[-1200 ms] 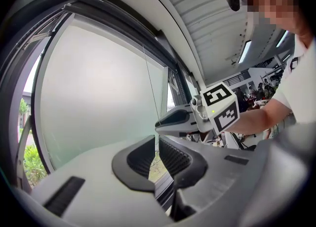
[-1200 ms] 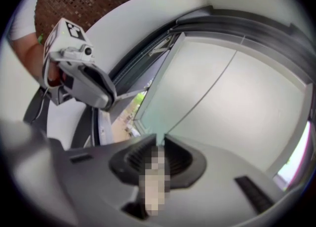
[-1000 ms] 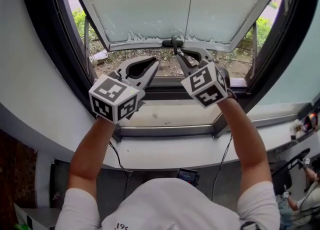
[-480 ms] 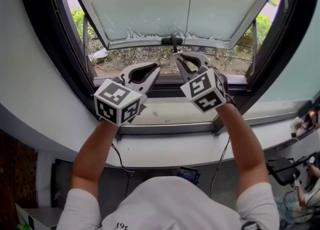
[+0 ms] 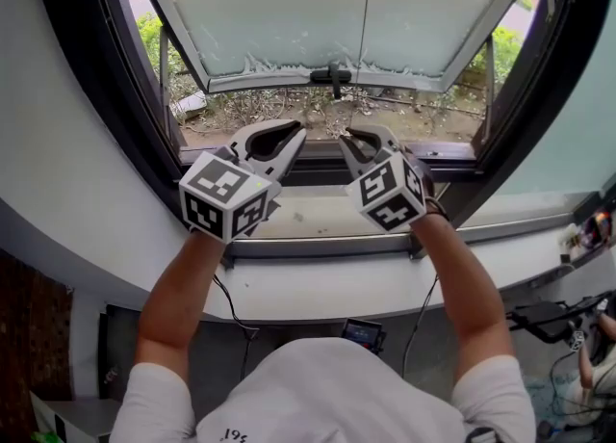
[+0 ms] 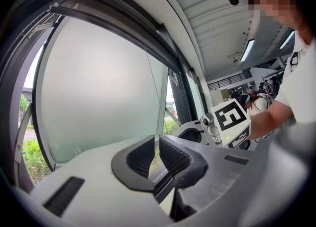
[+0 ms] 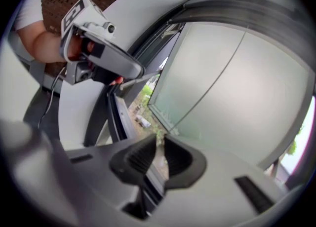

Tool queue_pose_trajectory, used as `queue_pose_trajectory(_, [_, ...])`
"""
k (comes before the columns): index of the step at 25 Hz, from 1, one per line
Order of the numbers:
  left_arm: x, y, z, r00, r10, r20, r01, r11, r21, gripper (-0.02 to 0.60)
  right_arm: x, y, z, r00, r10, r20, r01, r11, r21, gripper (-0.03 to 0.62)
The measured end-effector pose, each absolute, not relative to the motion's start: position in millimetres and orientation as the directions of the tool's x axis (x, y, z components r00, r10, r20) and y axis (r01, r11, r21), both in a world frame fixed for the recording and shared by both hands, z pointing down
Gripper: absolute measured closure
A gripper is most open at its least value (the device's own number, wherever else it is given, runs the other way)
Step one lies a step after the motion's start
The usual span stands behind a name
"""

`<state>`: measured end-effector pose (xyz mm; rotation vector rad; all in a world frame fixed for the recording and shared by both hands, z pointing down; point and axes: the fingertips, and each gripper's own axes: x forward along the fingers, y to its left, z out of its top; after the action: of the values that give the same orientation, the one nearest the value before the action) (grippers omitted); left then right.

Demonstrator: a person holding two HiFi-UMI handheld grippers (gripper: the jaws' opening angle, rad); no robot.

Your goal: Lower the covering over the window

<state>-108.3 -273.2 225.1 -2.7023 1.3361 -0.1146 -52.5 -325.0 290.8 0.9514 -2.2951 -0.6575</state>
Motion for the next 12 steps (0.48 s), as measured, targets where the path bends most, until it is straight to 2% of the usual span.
queue_pose_trajectory(12, [-109.8,-272.9,224.0,0.604,-0.797,0.014,-0.785,-0.597,-0.167,0.551,-49.5,-315.6,320.9,-0.586,-0.736,0.340,-0.490,0.656,0.574,0.534])
